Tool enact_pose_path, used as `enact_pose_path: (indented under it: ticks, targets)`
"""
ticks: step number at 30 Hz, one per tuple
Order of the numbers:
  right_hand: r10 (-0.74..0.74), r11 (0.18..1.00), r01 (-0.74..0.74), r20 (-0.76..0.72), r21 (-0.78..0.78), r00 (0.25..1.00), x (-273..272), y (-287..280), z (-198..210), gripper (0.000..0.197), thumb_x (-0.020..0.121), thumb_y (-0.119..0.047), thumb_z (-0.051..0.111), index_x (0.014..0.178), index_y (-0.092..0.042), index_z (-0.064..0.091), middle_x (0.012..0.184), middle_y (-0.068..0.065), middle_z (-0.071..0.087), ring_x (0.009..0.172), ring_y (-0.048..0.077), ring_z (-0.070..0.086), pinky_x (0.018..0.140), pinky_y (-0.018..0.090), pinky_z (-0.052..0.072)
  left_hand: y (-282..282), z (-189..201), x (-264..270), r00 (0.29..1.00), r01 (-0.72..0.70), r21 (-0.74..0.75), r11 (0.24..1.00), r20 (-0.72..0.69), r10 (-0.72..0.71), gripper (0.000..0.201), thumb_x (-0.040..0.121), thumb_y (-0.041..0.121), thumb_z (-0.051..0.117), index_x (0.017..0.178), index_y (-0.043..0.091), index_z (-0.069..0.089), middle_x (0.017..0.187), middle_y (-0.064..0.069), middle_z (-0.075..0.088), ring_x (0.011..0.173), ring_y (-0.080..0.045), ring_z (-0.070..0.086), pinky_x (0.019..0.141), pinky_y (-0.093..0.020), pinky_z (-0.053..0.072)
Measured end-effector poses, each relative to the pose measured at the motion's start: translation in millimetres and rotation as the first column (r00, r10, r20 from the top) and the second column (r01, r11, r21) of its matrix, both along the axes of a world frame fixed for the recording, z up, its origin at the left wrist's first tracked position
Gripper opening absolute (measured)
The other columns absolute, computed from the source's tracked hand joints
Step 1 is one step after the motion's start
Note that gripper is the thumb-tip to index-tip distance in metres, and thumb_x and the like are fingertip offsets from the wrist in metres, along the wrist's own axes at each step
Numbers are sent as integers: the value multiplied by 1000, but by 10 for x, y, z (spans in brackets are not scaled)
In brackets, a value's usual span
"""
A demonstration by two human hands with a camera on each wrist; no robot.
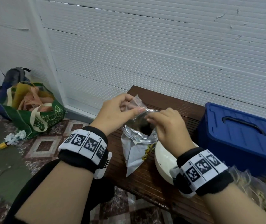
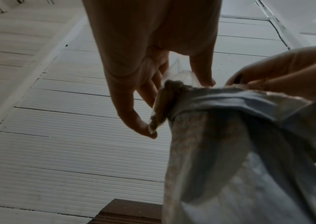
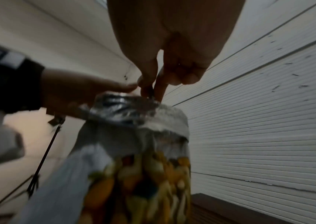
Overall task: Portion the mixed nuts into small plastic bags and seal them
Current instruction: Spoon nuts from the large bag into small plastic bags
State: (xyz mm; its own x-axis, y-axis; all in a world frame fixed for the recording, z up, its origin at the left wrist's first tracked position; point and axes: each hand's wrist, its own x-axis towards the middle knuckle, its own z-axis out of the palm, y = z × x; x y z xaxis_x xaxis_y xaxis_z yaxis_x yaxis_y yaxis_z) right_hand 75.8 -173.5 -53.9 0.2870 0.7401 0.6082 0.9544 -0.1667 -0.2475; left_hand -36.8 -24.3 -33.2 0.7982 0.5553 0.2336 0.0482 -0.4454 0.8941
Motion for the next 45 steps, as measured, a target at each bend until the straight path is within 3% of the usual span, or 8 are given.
enact_pose_path:
  ticks: [8,18,21,25,32,36,41,45]
  targets:
    - [-84,996,81,-230,-19,970,30,-41,-45,17,92,-17,56,83,-11,69,72,2,65,72,23,56,67,34,43,-8,-4,3,999,5,37,999,-42,-4,27,72,48,73,89,39,55,74,37,64,77,11,59,70,0,42]
    - [-206,940,332,-654,73,728,51,-79,64,22,96,-15,53,80,-13,68,73,-1,66,71,10,58,64,10,39,-18,1,3,998,25,22,999,-54,-24,40,72,49,74,104,28,63,80,22,70,82,6,64,76,-7,45]
    - [-239,901,425,-717,88,655,90,-94,92,24,96,-17,52,78,-15,68,72,-3,66,69,4,56,63,15,40,-12,31,-30,1000,11,31,999,-26,-10,46,68,50,73,105,26,62,80,20,69,84,3,63,76,-8,45]
    - [-288,839,535,-752,101,593,175,-119,165,28,97,-18,51,75,-11,66,74,-11,64,66,0,52,56,4,36,41,74,-89,1000,-15,28,1000,-5,15,40,68,45,78,103,27,66,84,16,69,87,-4,64,77,-15,50]
    - [-328,783,611,-760,113,561,255,-216,364,25,97,-18,50,84,-12,69,62,-10,55,64,1,48,65,22,34,79,126,-174,997,15,54,998,-79,-11,35,60,45,82,88,35,65,88,12,69,81,0,63,70,-8,47]
    - [-303,750,645,-792,144,530,353,-266,473,30,95,-18,51,70,-21,65,62,-10,56,65,5,49,71,26,39,81,110,-162,990,43,105,994,-135,-29,38,61,43,85,94,31,69,89,12,69,83,-1,63,67,-6,45]
    - [-275,735,650,-792,191,545,423,-263,628,33,96,-19,50,66,-19,64,69,-9,60,60,0,48,54,10,37,37,97,-114,985,71,139,988,-163,-48,43,61,42,86,99,30,70,90,15,69,82,7,61,70,-4,45]
    - [-253,782,594,-775,188,579,363,-176,680,33,96,-19,51,65,-19,64,77,-7,64,70,1,53,63,17,38,-26,99,-72,990,75,155,985,-133,-54,41,63,36,87,99,30,69,87,18,67,83,9,60,67,0,41]
